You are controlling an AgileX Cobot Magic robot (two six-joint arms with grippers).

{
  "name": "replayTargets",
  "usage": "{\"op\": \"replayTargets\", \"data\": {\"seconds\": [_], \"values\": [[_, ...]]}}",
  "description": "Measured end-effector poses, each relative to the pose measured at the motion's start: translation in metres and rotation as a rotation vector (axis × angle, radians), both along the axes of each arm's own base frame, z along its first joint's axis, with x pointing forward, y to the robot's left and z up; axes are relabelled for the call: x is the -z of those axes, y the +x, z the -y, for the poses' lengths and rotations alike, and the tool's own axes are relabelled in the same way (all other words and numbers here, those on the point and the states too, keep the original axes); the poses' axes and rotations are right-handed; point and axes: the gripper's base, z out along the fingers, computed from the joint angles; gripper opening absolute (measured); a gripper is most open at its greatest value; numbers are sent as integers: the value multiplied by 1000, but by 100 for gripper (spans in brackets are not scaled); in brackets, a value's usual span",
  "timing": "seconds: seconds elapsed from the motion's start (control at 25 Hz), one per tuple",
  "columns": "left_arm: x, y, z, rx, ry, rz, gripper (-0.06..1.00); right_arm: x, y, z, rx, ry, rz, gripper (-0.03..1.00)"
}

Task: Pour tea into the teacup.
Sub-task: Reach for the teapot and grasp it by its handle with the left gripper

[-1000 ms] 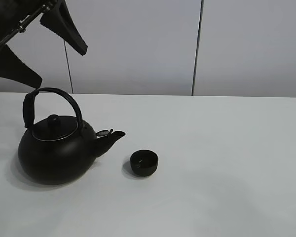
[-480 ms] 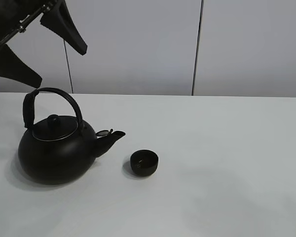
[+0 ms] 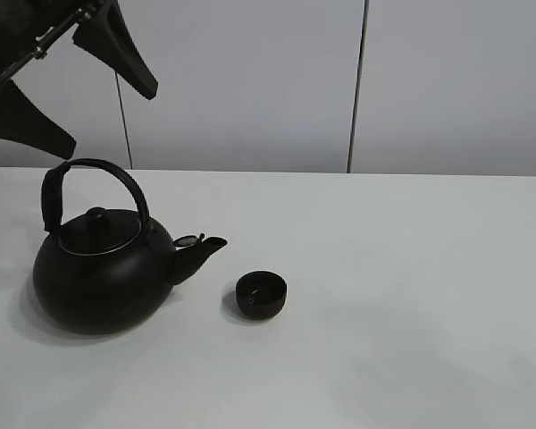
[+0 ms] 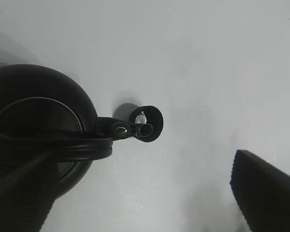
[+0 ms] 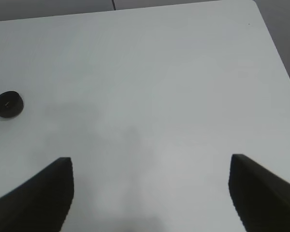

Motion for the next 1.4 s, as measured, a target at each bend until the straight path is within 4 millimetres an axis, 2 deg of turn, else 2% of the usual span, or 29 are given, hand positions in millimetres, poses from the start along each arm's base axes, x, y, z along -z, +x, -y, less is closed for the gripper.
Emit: {"op": "replayTargets", "data": {"seconds": [0.48,0.56,0.64,0.72,0.8,0.88,1.08,1.16,1.24,1.4], "values": [[-1,1,0,-4,2,11,69,0,0,0,0,1,6,60],[-8,2,-3,-12,28,92,69,0,0,0,0,1,6,60],[-26,-5,-9,-15,87,248,69,-1,0,0,0,1,7,60],[-43,-18,-16,-18,165,411,69,0,0,0,0,1,6,60],[-51,-35,-26,-37,237,550,69,0,0,0,0,1,6,60],[-42,-50,-34,-54,293,623,69,0,0,0,0,1,6,60],[16,-84,-41,-124,387,705,69,0,0,0,0,1,6,60],[32,-92,-45,-172,420,763,69,0,0,0,0,1,6,60],[40,-98,-48,-224,451,848,69,0,0,0,0,1,6,60],[51,-113,-52,-211,525,1022,69,0,0,0,0,1,6,60]]}}
